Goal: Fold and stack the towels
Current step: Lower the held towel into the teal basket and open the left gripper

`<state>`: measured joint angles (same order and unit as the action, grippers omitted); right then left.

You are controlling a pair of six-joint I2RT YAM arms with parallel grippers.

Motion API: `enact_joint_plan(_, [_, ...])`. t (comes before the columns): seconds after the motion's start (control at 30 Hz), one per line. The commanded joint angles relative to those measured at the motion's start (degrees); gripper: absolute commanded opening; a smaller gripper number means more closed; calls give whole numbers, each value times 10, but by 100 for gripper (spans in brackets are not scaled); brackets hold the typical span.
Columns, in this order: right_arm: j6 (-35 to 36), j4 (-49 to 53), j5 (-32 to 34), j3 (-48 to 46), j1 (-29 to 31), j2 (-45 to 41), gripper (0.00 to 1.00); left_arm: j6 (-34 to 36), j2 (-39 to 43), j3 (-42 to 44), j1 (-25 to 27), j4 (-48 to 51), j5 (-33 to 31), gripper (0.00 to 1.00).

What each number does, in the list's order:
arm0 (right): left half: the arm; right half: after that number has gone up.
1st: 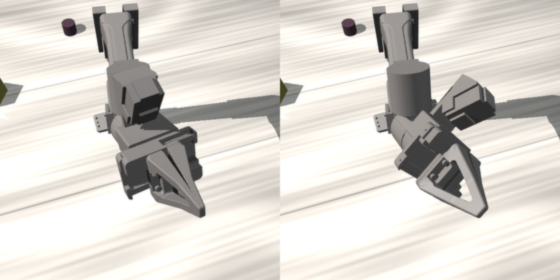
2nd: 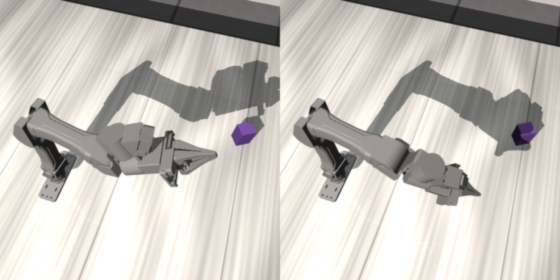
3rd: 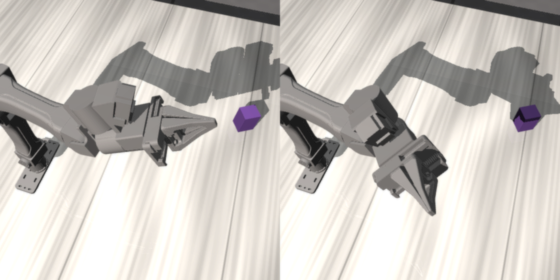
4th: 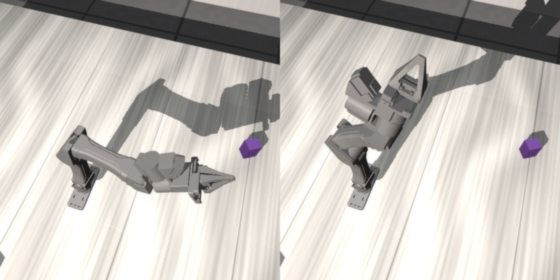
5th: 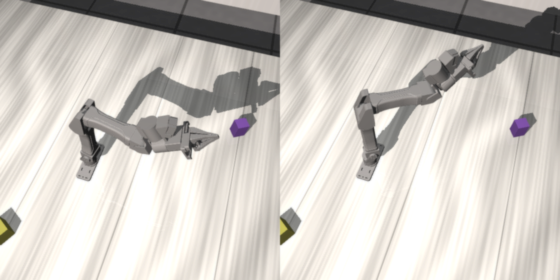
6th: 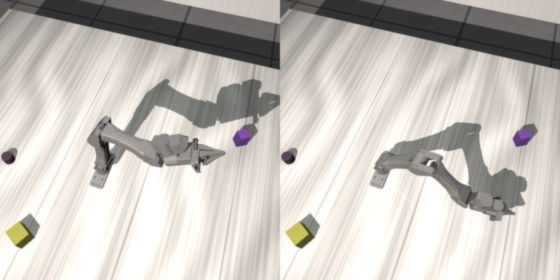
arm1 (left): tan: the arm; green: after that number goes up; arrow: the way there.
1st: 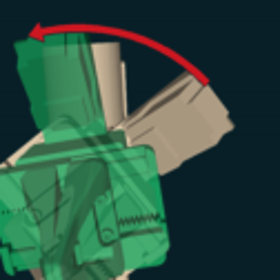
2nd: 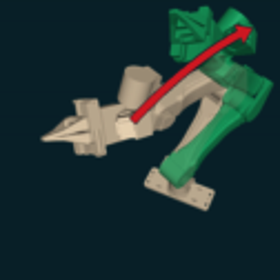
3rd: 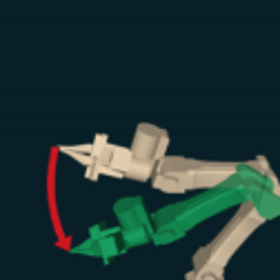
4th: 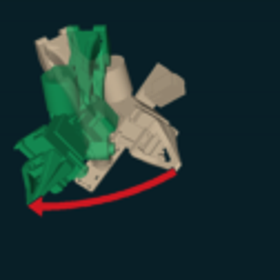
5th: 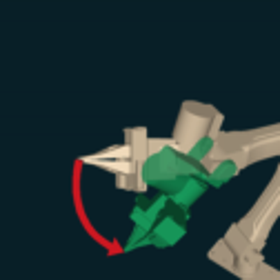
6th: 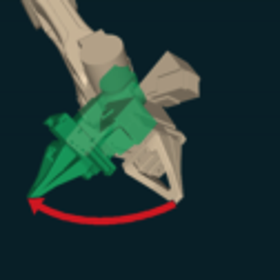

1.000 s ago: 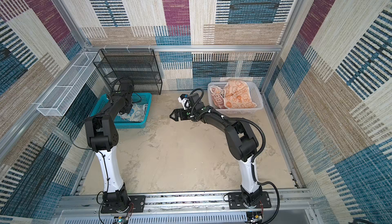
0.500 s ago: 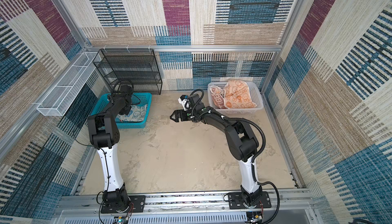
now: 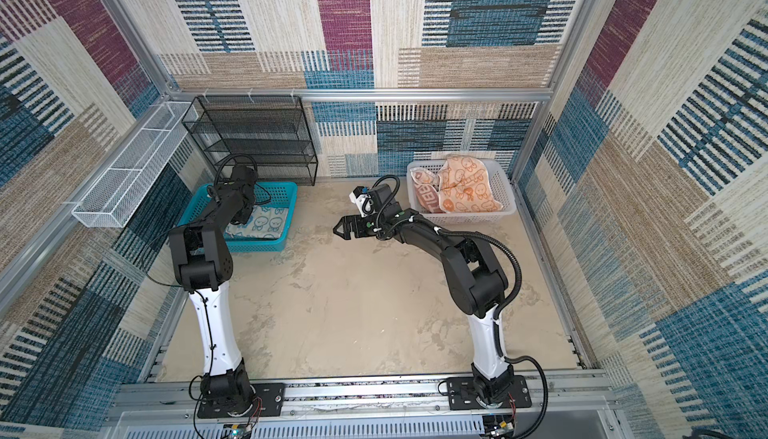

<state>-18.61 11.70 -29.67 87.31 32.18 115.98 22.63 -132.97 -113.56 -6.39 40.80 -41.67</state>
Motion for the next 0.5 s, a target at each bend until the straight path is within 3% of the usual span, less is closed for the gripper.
enact_joint_plan(0.0, [4, -15, 1, -4, 1, -12, 99, -6, -7, -6, -2, -5, -43, 30])
enact_joint_plan(0.07, [4, -15, -1, -6, 1, -15, 99, -13, -5, -4, -2, -8, -60, 48])
enact_joint_plan(0.1, [4, -16, -1, -7, 1, -18, 99, -17, 1, 3, -2, -13, -62, 62])
enact_joint_plan(0.13, [5, -16, -1, -8, 1, -21, 99, -20, 7, 8, -2, -18, -67, 92])
enact_joint_plan(0.17, [6, -16, 0, -9, 1, -25, 99, -24, 12, 10, -2, -20, -66, 100])
enact_joint_plan(0.47, [7, -7, 41, -39, -3, -91, 99, -69, 107, 41, 26, -2, -45, 100])
